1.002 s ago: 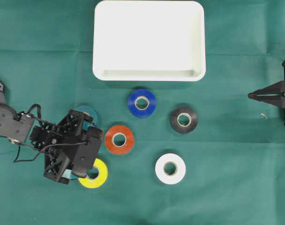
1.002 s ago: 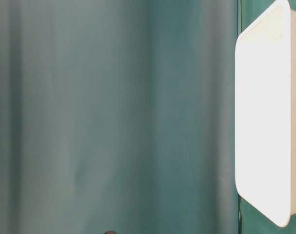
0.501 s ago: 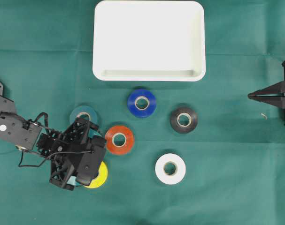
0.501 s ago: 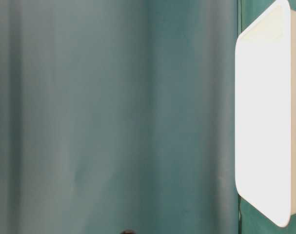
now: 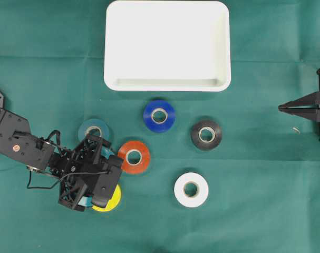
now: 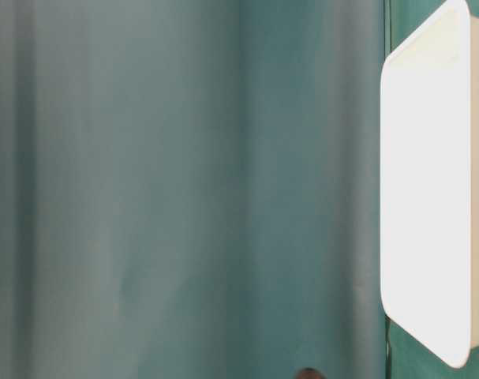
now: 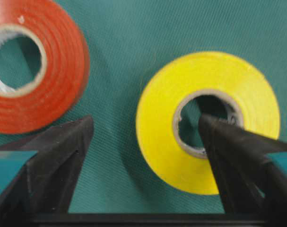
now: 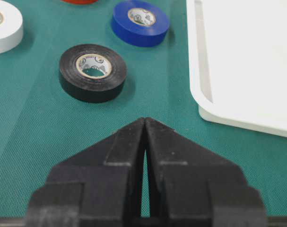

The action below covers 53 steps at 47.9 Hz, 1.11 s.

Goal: Put the tape into the white case with the left arm.
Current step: 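Close the left gripper on the yellow tape roll's rim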

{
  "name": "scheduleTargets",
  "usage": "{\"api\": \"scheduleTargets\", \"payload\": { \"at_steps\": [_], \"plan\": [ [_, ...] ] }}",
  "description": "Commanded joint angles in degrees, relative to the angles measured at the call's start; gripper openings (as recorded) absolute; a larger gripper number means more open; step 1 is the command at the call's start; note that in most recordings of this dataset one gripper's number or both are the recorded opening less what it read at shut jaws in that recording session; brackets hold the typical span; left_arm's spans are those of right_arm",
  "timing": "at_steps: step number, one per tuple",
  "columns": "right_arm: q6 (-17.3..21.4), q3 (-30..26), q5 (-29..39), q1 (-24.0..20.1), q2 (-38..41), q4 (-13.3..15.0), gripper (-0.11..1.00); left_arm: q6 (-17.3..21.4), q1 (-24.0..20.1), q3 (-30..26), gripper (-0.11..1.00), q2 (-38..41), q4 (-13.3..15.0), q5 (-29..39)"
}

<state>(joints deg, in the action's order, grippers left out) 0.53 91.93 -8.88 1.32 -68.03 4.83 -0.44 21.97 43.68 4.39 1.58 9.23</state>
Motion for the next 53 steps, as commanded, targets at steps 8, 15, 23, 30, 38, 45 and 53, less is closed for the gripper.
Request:
{"api": "scheduleTargets", "payload": {
  "at_steps": [8,15,23,30,38,45,53],
  "plan": [
    [-0.1,-0.6,-0.5,0.1,0.4,0.2,-0.09,0.1,0.2,-0.2,0.88,-0.4,0.1,-0.4],
    [-0.1,-0.6,-0.5,0.1,0.4,0.2,-0.09,0.1,0.3,-0.4,0.49,-1.1,0.1,-0.4],
    [-0.1,-0.6,-0.6,0.1,0.4,0.2,-0.09,0.1,0.3,-0.6,0.25,-1.7,0.1,-0.4],
    [-0.1,-0.6,-0.5,0.1,0.3,0.2,-0.09,0.0,0.2,-1.1,0.25,-1.9,0.1,-0.4],
    [0.0,-0.6,-0.5,0.1,0.3,0.2,-0.09,-1.1,0.3,-3.3,0.25,-3.6,0.1,-0.2],
    [0.0,-0.6,-0.5,0.1,0.3,0.2,-0.09,-1.1,0.2,-5.2,0.25,-7.1,0.1,1.1],
    [0.0,-0.6,-0.5,0.1,0.3,0.2,-0.09,-0.8,0.3,-6.9,0.25,-11.2,0.0,4.0]
  ]
}}
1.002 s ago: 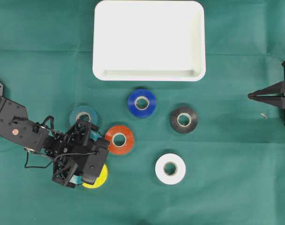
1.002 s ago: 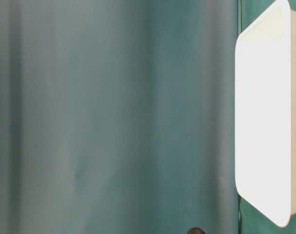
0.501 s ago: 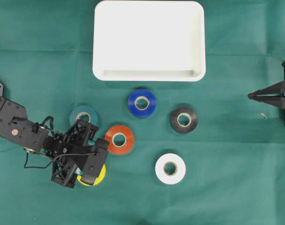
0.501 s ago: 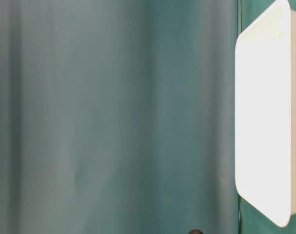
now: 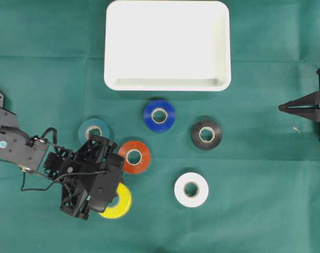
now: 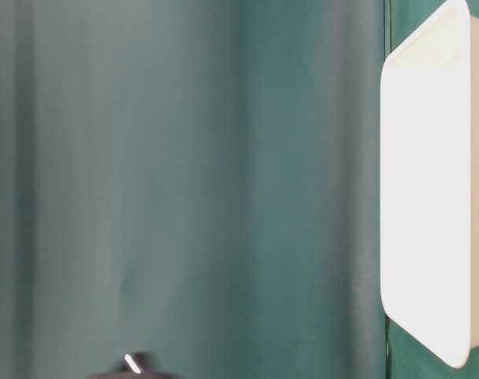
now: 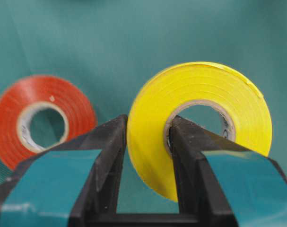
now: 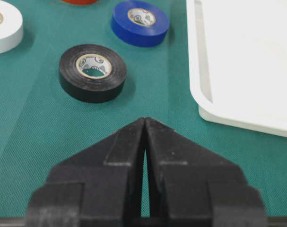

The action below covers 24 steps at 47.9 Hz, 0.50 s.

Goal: Put the tape into the white case with the left arm.
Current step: 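Close the left gripper on the yellow tape roll's rim, then lift the yellow tape and carry it into the white case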

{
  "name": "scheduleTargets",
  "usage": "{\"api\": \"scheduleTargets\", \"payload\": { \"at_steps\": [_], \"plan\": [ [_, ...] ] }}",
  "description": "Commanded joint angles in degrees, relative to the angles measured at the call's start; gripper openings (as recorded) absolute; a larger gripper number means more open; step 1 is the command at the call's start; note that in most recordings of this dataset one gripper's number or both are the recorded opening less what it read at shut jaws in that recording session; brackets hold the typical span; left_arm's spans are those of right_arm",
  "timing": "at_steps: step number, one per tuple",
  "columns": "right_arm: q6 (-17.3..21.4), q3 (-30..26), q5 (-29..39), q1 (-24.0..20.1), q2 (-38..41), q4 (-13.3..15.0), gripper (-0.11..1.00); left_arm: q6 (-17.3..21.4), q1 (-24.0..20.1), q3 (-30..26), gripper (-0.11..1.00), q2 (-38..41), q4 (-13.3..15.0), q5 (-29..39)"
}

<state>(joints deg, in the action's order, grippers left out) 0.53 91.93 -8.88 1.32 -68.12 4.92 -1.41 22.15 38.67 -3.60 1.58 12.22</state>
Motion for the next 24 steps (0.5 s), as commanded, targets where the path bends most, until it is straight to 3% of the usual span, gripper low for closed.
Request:
{"api": "scheduleTargets", "payload": {
  "at_steps": [1,13,24],
  "plan": [
    [-0.1,-0.6,-0.5,0.1,0.4,0.1,-0.09,0.3,0.1,-1.9,0.25,-3.4,-0.1,1.2],
    [-0.1,-0.5,-0.5,0.1,0.4,0.1,-0.09,0.4,-0.6,-2.1,0.25,-4.4,-0.1,2.2],
    [-0.1,-0.5,-0.6,0.1,0.4,0.1,-0.09,0.5,-6.3,-2.3,0.25,-4.1,-0.2,2.4]
  ]
}}
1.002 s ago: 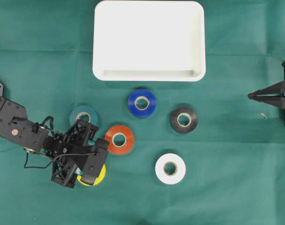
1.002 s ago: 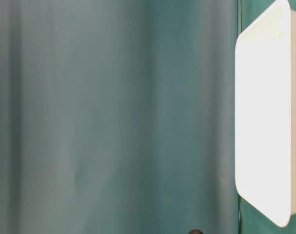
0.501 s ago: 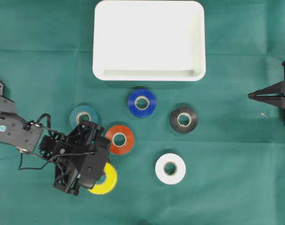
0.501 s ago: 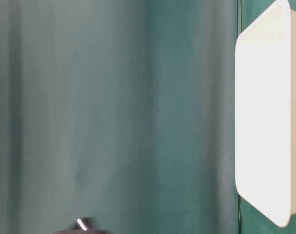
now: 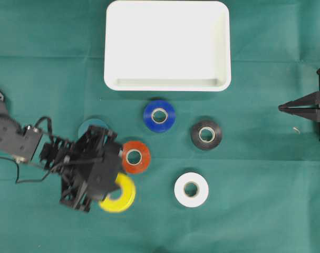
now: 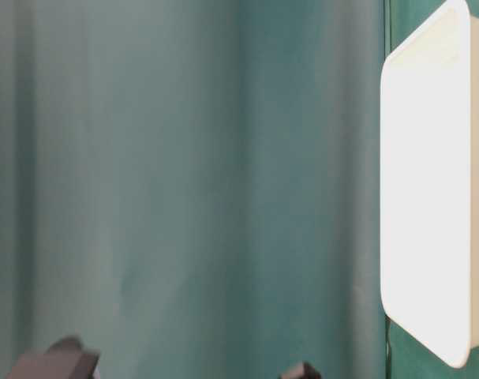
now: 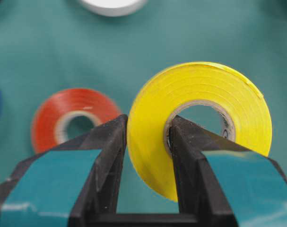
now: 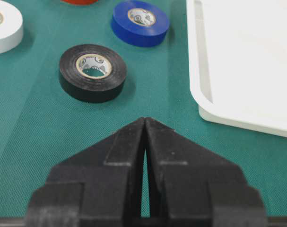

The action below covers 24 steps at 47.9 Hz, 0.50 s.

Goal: Put the tape into the white case with the left arm.
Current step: 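Lift the yellow tape and carry it into the white case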

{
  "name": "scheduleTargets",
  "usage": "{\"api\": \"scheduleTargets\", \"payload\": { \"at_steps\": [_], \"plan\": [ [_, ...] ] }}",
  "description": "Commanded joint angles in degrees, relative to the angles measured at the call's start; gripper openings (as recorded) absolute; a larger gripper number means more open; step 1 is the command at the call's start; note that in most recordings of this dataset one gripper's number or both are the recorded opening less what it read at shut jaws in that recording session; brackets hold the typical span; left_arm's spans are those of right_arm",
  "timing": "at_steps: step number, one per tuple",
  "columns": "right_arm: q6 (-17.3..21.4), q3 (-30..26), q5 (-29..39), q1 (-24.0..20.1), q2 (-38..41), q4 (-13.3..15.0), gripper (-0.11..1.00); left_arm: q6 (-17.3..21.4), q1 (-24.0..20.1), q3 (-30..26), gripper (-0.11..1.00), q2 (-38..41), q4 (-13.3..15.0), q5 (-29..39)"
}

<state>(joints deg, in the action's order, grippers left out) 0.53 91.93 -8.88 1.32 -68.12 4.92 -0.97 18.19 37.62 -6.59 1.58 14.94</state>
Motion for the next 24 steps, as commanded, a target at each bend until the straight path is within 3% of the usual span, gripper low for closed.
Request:
{"api": "scheduleTargets", "payload": {
  "at_steps": [1,12,24],
  "plan": [
    [0.0,-0.6,-0.5,0.1,0.4,0.1,-0.09,0.1,-3.2,-1.3,0.25,-1.1,-0.2,-0.4],
    [-0.1,-0.5,-0.5,0.1,0.4,0.1,-0.09,0.4,-12.8,-1.1,0.25,-0.7,-0.3,-1.1],
    [-0.1,-0.6,-0.5,0.1,0.4,0.1,-0.09,1.4,-21.1,-1.6,0.25,1.0,-0.3,-6.3]
  ]
}}
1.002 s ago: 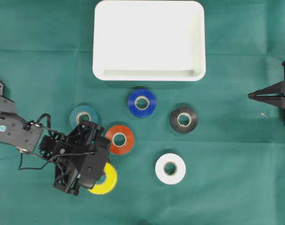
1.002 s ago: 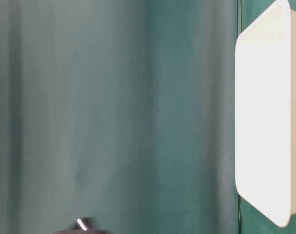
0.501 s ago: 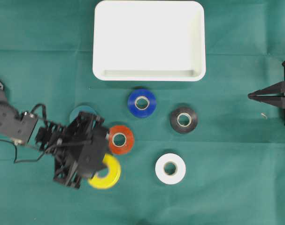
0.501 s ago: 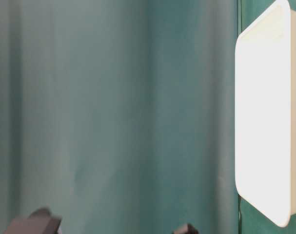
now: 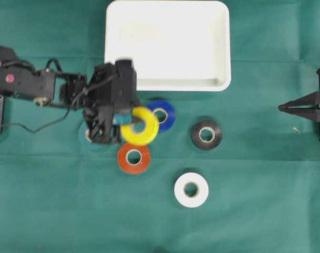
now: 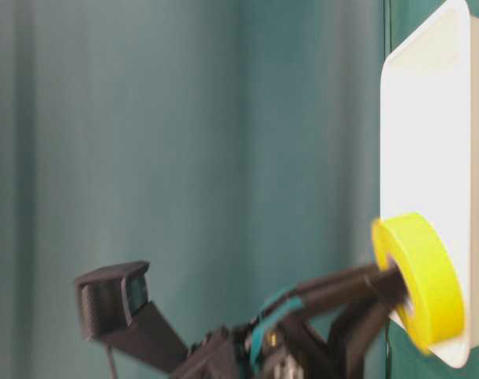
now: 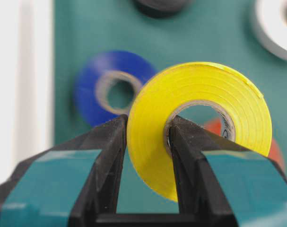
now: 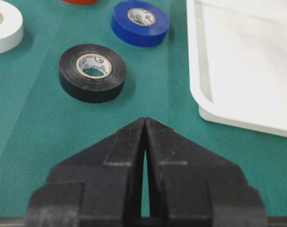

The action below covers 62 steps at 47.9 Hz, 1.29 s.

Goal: Put the tape into the white case with the left arm.
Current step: 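Lift the yellow tape and carry it into the white case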

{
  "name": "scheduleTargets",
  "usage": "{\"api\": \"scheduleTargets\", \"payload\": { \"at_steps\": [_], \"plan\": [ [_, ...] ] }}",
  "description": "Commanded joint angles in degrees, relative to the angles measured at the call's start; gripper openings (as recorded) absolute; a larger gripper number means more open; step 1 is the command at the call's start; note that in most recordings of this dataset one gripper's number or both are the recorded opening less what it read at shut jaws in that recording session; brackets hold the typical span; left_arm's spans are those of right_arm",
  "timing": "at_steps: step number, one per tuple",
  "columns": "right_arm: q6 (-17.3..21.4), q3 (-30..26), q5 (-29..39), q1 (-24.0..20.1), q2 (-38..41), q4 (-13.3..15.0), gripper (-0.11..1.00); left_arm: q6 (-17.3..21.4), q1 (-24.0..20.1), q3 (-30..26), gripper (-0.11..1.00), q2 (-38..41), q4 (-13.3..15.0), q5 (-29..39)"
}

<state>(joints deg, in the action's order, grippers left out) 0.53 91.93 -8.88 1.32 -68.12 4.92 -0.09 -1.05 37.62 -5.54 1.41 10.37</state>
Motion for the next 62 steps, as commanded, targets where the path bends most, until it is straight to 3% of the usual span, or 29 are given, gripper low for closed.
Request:
{"api": "scheduleTargets", "payload": {
  "at_steps": [1,13,27,43,62],
  "plan": [
    [-0.1,-0.6,-0.5,0.1,0.4,0.1,-0.09,1.1,-2.3,-1.7,0.25,0.2,-0.1,-2.0],
    [-0.1,-0.5,-0.5,0.1,0.4,0.1,-0.09,6.7,-6.1,-4.7,0.25,4.7,-0.1,-2.6],
    [-0.1,-0.5,-0.5,0.1,0.2,0.1,-0.09,9.8,-9.7,-9.5,0.25,10.7,-0.1,-2.7],
    [-0.1,-0.5,-0.5,0.1,0.0,0.1,-0.09,16.1,-12.7,-11.2,0.25,12.7,-0.1,-4.7],
    [-0.1,-0.5,-0.5,0.1,0.0,0.1,-0.09,17.1,-14.4,-12.0,0.25,15.9,-0.1,-6.8]
  ]
}}
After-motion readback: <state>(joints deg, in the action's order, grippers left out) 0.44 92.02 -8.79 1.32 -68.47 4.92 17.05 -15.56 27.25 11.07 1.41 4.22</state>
